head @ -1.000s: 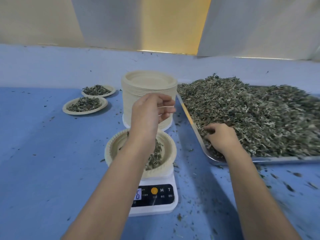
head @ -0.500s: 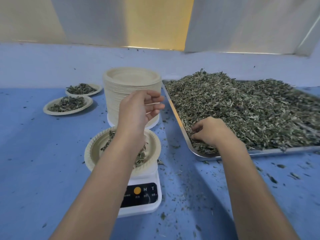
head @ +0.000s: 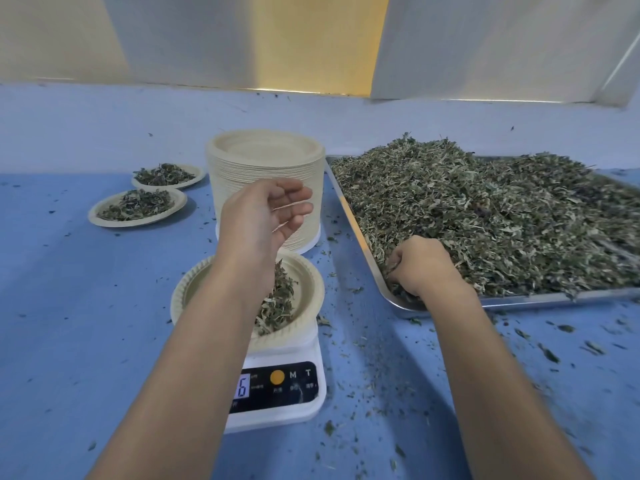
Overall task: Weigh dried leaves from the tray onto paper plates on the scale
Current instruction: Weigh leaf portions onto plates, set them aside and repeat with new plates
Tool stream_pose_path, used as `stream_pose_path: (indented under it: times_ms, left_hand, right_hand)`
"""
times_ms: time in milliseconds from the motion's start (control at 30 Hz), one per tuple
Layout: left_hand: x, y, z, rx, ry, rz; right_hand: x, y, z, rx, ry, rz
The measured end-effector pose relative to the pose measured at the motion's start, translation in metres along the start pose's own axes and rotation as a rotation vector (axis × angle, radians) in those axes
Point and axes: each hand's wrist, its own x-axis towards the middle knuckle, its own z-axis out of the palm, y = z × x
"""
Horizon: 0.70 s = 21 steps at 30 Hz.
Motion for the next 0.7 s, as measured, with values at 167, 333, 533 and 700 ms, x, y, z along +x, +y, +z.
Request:
stream_pose_path:
  times_ms: [167,333,533,700]
  left_hand:
    - [-0.005,-0.008,0.012,-0.019,-0.019,-0.06]
    - [-0.009,-0.026,0.032,-0.101,-0.019,-0.237]
    - [-0.009,-0.038,0.046,-0.099,-0.037,-0.323]
    - [-0.009,-0.045,0.048,-0.13,-0.003,-0.412]
  right_hand:
    - [0.002,0.005,0.0,0.087,0.09,0.022]
    - [0.004,0.006,-0.005,0.11,0.082,-0.01]
    - [0.004,0.003,0.002,-0.064,-0.163,-0.095]
    - [0.002,0.003,0.009,-0.013,0.017,-0.078]
